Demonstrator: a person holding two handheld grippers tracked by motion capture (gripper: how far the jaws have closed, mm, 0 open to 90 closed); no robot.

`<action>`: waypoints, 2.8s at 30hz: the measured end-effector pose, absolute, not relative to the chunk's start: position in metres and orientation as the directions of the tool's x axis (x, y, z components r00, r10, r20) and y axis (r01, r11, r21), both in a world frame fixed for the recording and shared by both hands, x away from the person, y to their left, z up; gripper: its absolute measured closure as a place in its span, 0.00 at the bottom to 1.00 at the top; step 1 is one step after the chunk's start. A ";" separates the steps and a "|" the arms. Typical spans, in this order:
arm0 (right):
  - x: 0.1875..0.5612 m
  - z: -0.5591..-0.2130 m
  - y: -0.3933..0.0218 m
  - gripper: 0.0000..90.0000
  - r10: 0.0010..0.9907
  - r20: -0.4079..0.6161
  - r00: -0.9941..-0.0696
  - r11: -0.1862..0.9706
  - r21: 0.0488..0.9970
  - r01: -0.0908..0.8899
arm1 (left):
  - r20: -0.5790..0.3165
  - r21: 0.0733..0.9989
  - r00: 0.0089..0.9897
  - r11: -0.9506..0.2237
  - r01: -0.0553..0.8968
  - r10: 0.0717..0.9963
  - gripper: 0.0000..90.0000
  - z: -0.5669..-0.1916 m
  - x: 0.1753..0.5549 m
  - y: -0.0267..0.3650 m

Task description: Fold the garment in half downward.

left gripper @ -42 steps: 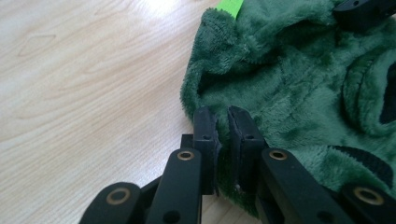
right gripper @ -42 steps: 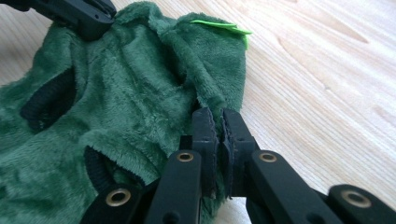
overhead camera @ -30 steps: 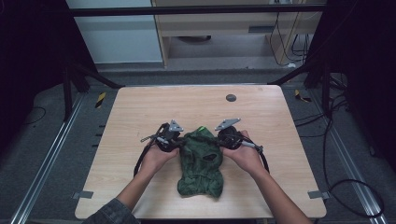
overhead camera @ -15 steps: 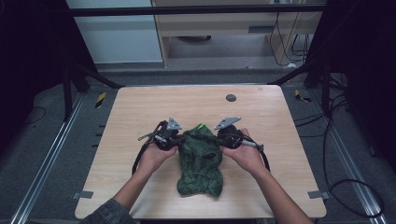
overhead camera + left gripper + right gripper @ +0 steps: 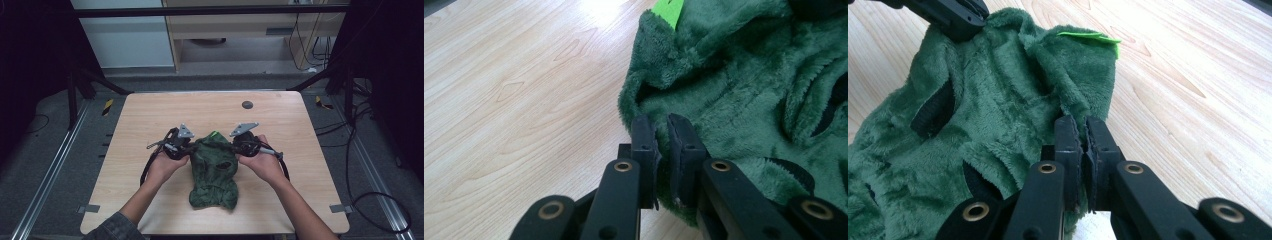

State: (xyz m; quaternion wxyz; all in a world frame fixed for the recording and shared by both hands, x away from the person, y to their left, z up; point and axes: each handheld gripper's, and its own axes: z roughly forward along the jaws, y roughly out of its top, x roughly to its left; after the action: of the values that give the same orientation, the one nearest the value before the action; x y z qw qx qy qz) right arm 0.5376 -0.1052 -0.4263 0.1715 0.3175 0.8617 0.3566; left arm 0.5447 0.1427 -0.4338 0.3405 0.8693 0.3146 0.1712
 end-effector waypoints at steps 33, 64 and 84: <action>0.560 -0.408 -0.104 0.96 0.671 -0.109 -0.733 0.558 0.726 0.402 | 0.117 0.708 0.724 -0.568 0.420 0.680 0.92 -0.415 0.558 0.140; 0.574 -0.404 -0.102 0.96 0.690 -0.121 -0.713 0.551 0.728 0.409 | 0.116 0.714 0.709 -0.555 0.428 0.696 0.92 -0.407 0.570 0.142; 0.580 -0.399 -0.096 0.96 0.688 -0.123 -0.715 0.552 0.728 0.406 | 0.120 0.715 0.706 -0.555 0.426 0.698 0.92 -0.408 0.574 0.138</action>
State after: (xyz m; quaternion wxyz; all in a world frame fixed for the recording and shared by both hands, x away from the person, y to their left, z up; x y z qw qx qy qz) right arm 0.5798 -0.0956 -0.3991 0.2014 0.3190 0.8577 0.3493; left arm 0.5743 0.1380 -0.4078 0.3402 0.8588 0.3271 0.1994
